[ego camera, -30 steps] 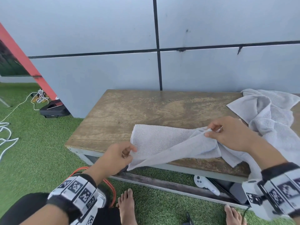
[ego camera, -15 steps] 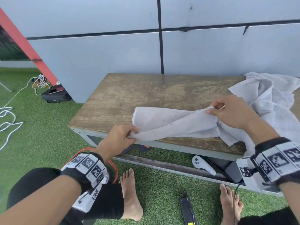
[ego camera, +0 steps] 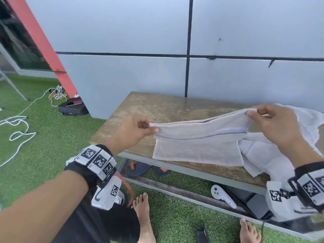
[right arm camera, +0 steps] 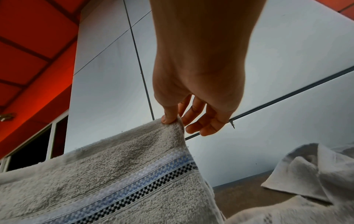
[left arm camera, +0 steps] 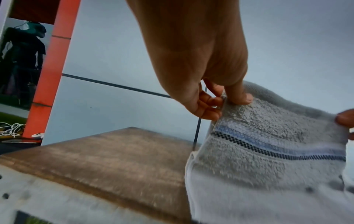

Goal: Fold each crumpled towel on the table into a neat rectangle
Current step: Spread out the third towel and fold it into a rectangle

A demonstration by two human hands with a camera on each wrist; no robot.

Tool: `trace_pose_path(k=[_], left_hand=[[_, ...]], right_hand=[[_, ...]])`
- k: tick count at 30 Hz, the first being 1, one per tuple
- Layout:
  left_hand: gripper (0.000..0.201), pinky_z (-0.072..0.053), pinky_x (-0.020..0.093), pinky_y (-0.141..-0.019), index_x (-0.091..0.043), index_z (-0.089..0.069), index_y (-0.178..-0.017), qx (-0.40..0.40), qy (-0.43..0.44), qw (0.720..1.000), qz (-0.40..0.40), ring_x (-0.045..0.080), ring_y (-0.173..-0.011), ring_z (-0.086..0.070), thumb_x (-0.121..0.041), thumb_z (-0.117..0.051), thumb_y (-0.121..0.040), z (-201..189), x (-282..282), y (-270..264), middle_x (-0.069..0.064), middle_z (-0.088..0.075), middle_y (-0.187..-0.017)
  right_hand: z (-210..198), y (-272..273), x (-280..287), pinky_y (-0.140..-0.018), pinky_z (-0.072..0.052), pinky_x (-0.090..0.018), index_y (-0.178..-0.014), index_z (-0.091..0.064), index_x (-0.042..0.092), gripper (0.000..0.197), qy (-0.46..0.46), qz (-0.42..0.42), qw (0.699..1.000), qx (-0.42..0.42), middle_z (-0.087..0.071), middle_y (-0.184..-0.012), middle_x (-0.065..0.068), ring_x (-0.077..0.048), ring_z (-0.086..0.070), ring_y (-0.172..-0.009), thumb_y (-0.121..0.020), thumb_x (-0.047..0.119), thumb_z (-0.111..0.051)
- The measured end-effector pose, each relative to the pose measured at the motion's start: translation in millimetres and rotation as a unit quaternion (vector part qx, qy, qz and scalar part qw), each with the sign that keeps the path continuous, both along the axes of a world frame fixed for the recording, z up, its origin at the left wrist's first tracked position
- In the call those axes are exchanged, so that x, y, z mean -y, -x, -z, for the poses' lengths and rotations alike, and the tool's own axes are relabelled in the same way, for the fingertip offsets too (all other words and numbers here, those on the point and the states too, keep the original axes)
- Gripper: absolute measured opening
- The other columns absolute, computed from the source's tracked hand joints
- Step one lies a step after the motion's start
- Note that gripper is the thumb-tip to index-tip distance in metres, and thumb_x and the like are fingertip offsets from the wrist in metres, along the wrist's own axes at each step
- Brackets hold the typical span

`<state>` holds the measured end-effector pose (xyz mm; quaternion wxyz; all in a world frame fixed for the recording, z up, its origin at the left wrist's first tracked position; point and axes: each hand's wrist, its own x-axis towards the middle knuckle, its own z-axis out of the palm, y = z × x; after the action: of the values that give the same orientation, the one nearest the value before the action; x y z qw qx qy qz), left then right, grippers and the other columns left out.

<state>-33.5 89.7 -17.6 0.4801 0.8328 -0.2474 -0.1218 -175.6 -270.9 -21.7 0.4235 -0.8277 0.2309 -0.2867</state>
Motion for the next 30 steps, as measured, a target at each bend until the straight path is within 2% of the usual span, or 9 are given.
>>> trace_pose_path(k=[3,4,7,11,14,20,24,26,30], left_hand=[[0.020,-0.041,0.026,-0.067,-0.011,-0.069,-0.081,0.028,0.026,0.999,-0.030,0.011,-0.066,-0.058,-0.028,-0.079,-0.085,-22,5,-13,0.013,-0.068,-0.074],[0.020,-0.040,0.027,-0.068,-0.014,-0.067,-0.076,0.032,0.048,0.997,-0.044,0.013,-0.068,-0.057,-0.027,-0.080,-0.085,-30,9,-17,0.010,-0.065,-0.072],[0.017,-0.041,0.020,-0.065,-0.023,-0.067,-0.075,0.035,0.109,0.992,-0.061,0.006,-0.065,-0.055,-0.026,-0.077,-0.088,-53,18,-29,-0.004,-0.065,-0.075],[0.008,-0.052,0.042,-0.076,-0.008,-0.065,-0.093,0.040,0.162,0.985,-0.036,0.020,-0.075,-0.062,-0.015,-0.068,-0.095,-82,25,-41,0.018,-0.075,-0.089],[0.014,-0.057,0.050,-0.080,-0.012,-0.058,-0.101,0.049,0.196,0.979,-0.031,0.024,-0.074,-0.068,-0.014,-0.070,-0.094,-102,24,-45,0.021,-0.076,-0.091],[0.014,-0.058,0.030,-0.071,-0.016,-0.063,-0.094,0.071,0.227,0.971,-0.037,0.016,-0.070,-0.067,-0.013,-0.076,-0.088,-133,17,-48,0.004,-0.075,-0.080],[0.009,-0.061,0.034,-0.079,-0.021,-0.074,-0.084,0.091,0.215,0.971,-0.050,0.016,-0.078,-0.069,-0.013,-0.078,-0.086,-136,18,-53,-0.001,-0.073,-0.086],[0.010,-0.055,0.027,-0.073,-0.026,-0.074,-0.083,0.115,0.187,0.972,-0.083,0.013,-0.072,-0.061,-0.019,-0.080,-0.085,-133,21,-56,-0.005,-0.069,-0.085],[0.011,-0.042,0.009,-0.058,-0.020,-0.073,-0.096,0.108,0.107,0.980,-0.124,0.008,-0.063,-0.051,-0.022,-0.079,-0.086,-106,25,-58,-0.005,-0.060,-0.079]], right_hand=[[-24,-8,2,-0.088,-0.057,-0.048,-0.085,-0.072,0.022,0.015,-0.023,0.009,1.000,0.019,-0.071,-0.091,-0.007,-0.028,-0.069,-0.085,-0.082,0.034,-0.080],[-33,-11,3,-0.089,-0.057,-0.054,-0.085,-0.072,0.020,0.017,-0.024,0.011,0.999,0.028,-0.073,-0.092,-0.009,-0.034,-0.071,-0.086,-0.080,0.035,-0.080],[-66,-18,2,-0.090,-0.057,-0.053,-0.085,-0.074,0.017,0.013,-0.019,0.015,0.999,0.043,-0.074,-0.096,-0.017,-0.033,-0.071,-0.086,-0.083,0.028,-0.080],[-109,-21,-1,-0.088,-0.056,-0.049,-0.091,-0.075,0.012,0.011,-0.016,0.008,0.998,0.056,-0.073,-0.096,-0.018,-0.021,-0.062,-0.078,-0.086,0.021,-0.078],[-137,-19,-5,-0.076,-0.057,-0.037,-0.093,-0.073,0.009,0.009,-0.009,0.013,0.997,0.070,-0.072,-0.091,-0.016,-0.021,-0.062,-0.079,-0.088,0.016,-0.076],[-163,-16,-12,-0.066,-0.058,-0.020,-0.100,-0.072,0.005,0.013,-0.001,0.030,0.994,0.109,-0.069,-0.085,-0.012,-0.019,-0.061,-0.071,-0.090,0.013,-0.074],[-155,-19,-9,-0.077,-0.059,-0.031,-0.101,-0.073,0.003,0.017,-0.007,0.026,0.995,0.100,-0.071,-0.087,-0.015,-0.022,-0.064,-0.072,-0.089,0.015,-0.076],[-146,-21,-7,-0.077,-0.060,-0.031,-0.101,-0.073,0.004,0.017,-0.012,0.019,0.996,0.088,-0.072,-0.087,-0.015,-0.021,-0.064,-0.072,-0.089,0.016,-0.076],[-112,-23,-7,-0.084,-0.059,-0.042,-0.092,-0.074,0.012,0.008,-0.032,0.009,0.998,0.044,-0.073,-0.089,-0.017,-0.022,-0.064,-0.072,-0.087,0.017,-0.078]])
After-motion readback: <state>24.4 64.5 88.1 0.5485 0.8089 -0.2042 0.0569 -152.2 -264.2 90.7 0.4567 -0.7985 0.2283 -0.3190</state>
